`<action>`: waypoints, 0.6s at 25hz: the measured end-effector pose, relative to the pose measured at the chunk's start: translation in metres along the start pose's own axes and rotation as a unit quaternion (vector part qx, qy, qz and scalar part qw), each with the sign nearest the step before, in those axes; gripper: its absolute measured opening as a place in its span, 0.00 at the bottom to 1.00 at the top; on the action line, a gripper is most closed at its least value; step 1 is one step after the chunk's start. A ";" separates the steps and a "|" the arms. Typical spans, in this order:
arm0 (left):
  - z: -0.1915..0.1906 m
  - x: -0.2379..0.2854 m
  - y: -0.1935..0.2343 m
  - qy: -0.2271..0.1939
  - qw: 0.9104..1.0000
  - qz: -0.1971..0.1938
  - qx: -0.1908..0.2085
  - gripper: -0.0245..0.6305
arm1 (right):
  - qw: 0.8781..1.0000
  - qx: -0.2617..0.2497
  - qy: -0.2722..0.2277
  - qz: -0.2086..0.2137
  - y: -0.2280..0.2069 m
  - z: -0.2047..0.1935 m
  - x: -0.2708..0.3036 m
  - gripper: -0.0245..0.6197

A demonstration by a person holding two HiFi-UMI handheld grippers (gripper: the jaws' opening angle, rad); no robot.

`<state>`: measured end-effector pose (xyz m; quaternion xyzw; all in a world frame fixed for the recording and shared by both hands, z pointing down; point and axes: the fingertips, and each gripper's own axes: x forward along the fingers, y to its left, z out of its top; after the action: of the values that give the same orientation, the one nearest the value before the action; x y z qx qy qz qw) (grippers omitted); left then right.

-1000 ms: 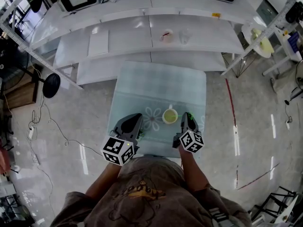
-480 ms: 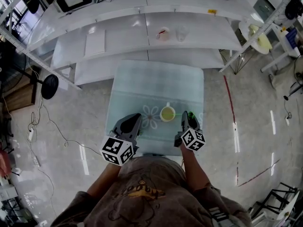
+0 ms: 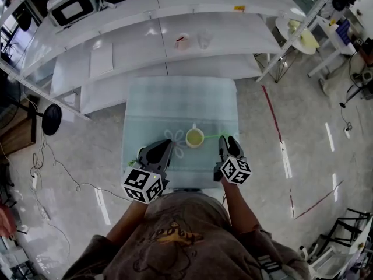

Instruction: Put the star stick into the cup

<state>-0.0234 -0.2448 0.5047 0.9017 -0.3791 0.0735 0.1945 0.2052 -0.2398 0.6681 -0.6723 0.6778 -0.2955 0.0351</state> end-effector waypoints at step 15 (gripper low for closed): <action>0.010 0.022 -0.037 -0.005 0.998 -0.069 0.010 0.07 | 0.996 -0.079 -0.027 0.027 0.029 0.064 -0.070 0.30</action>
<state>0.0187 -0.2396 0.4911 0.9278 -0.3165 0.0590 0.1885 0.2145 -0.1990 0.5780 -0.6624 0.7154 -0.2221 0.0081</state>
